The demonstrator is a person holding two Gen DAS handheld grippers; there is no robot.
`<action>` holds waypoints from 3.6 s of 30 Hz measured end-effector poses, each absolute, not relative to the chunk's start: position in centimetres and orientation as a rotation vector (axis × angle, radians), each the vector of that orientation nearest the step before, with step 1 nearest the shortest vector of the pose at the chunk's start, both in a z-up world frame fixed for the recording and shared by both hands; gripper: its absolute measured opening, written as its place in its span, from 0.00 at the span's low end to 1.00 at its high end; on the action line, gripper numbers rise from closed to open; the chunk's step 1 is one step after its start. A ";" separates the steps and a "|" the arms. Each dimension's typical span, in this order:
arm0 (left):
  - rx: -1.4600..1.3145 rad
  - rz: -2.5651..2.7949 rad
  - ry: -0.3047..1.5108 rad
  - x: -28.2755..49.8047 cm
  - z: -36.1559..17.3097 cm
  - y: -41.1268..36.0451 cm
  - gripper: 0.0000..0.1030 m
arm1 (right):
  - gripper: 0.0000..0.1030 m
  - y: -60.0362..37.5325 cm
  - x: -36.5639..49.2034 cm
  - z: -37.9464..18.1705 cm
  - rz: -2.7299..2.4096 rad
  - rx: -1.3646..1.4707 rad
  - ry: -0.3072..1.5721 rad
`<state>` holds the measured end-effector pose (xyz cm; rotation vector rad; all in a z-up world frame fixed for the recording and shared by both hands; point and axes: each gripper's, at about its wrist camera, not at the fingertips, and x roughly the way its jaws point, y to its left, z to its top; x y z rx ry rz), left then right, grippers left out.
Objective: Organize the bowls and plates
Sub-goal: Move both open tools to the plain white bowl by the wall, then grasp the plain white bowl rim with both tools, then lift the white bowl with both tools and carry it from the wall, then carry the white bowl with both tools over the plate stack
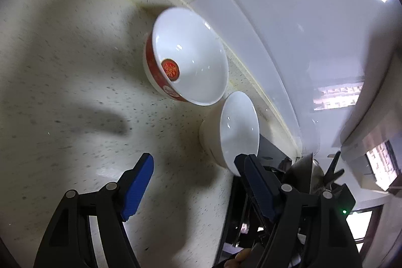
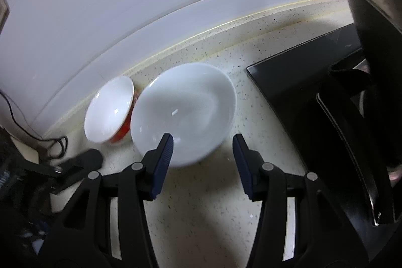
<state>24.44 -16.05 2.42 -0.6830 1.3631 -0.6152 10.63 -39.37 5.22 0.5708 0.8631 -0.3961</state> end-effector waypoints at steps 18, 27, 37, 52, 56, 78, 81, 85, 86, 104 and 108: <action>-0.644 -0.592 1.353 27.7 -0.1 -23.0 0.70 | 0.47 -44.0 13.9 2.4 -0.434 0.608 0.888; -0.499 -0.617 1.320 27.7 0.4 -24.7 0.14 | 0.13 -42.3 13.1 2.8 -0.393 0.555 0.868; -0.382 -0.584 1.290 25.9 1.5 -23.3 0.13 | 0.11 -40.2 11.1 3.2 -0.367 0.556 0.882; -0.365 -0.548 1.278 22.4 2.2 -21.1 0.13 | 0.11 -37.1 8.9 3.2 -0.299 0.534 0.903; -0.368 -0.531 1.274 21.7 2.4 -20.1 0.13 | 0.11 -35.7 8.0 3.7 -0.274 0.523 0.906; -0.393 -0.477 1.223 15.4 3.9 -12.7 0.13 | 0.11 -28.5 3.6 5.7 -0.149 0.466 0.935; -0.391 -0.469 1.214 14.8 4.2 -11.8 0.13 | 0.11 -27.5 3.0 6.0 -0.134 0.472 0.932; -0.390 -0.465 1.200 14.1 4.8 -10.2 0.13 | 0.11 -26.2 2.4 6.8 -0.119 0.468 0.917; -0.392 -0.463 1.195 14.0 4.9 -9.9 0.13 | 0.11 -25.9 2.3 7.1 -0.116 0.466 0.912; -0.469 -0.394 1.068 11.8 8.7 0.1 0.13 | 0.11 -16.7 3.4 10.8 0.009 0.373 0.879; -0.496 -0.361 1.048 11.6 8.8 2.5 0.13 | 0.11 -14.2 4.2 11.1 0.046 0.348 0.881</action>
